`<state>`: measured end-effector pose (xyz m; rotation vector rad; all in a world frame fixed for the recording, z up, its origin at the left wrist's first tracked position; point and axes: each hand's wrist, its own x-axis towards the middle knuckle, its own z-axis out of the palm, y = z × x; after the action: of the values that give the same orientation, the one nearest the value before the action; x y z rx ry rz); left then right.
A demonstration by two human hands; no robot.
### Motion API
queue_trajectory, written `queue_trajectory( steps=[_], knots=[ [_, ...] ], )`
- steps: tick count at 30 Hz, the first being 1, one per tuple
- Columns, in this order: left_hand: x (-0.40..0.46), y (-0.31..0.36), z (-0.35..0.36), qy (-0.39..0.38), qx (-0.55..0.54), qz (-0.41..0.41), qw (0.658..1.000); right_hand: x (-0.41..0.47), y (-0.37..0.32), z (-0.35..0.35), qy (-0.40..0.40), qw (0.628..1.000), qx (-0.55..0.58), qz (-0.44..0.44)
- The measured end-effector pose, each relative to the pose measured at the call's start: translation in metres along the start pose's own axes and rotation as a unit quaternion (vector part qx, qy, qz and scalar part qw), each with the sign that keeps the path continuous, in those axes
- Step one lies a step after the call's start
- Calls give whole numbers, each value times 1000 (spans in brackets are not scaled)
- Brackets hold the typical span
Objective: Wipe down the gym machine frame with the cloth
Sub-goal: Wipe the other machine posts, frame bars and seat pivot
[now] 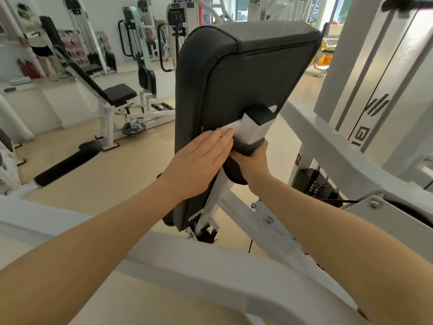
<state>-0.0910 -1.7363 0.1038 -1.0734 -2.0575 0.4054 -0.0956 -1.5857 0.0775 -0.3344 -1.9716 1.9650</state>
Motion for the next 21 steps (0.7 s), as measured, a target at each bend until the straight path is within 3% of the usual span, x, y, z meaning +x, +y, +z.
queue_trajectory(
  steps=[4,11,16,19,21],
  knots=[
    [4,3,0,-7,48,-12,999,3,-8,1,24,1000,-1,2],
    [6,10,1,-3,73,-51,996,14,-14,-11,22,992,8,-126],
    [5,12,5,-13,90,-54,994,15,26,0,-36,999,-20,-21],
    [5,15,5,-18,93,-57,994,14,37,0,-80,992,-20,94],
    [4,15,5,-21,84,-59,995,14,37,2,-53,995,-22,85]
  ],
)
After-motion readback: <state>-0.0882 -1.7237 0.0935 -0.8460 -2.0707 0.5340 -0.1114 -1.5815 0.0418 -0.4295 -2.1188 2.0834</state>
